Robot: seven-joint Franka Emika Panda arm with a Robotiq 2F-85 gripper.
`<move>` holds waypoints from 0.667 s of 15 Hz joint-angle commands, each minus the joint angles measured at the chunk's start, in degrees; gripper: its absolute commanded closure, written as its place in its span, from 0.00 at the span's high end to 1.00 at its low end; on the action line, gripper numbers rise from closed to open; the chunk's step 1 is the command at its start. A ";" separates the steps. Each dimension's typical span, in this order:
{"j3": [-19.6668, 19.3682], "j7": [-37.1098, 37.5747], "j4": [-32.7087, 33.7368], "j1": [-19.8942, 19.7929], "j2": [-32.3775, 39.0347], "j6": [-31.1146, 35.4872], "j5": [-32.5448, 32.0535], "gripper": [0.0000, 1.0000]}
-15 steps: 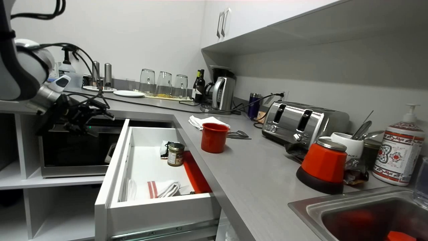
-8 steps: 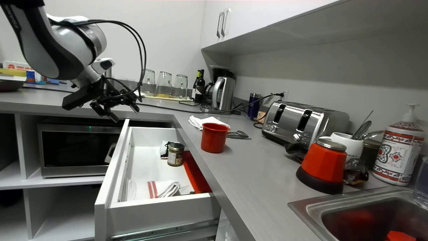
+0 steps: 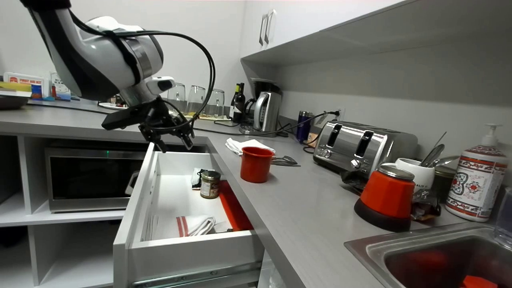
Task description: Open the topmost drawer, take out the towel and place it on the counter then close the drawer
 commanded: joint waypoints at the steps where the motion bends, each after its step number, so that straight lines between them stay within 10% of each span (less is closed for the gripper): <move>1: 0.39 -5.55 -0.16 -2.21 1.36 -2.13 8.85 1.00; 6: 0.35 -9.45 1.73 -3.97 5.21 -8.97 17.43 1.00; 10: -9.26 -14.71 4.44 3.81 8.83 -10.63 27.15 1.00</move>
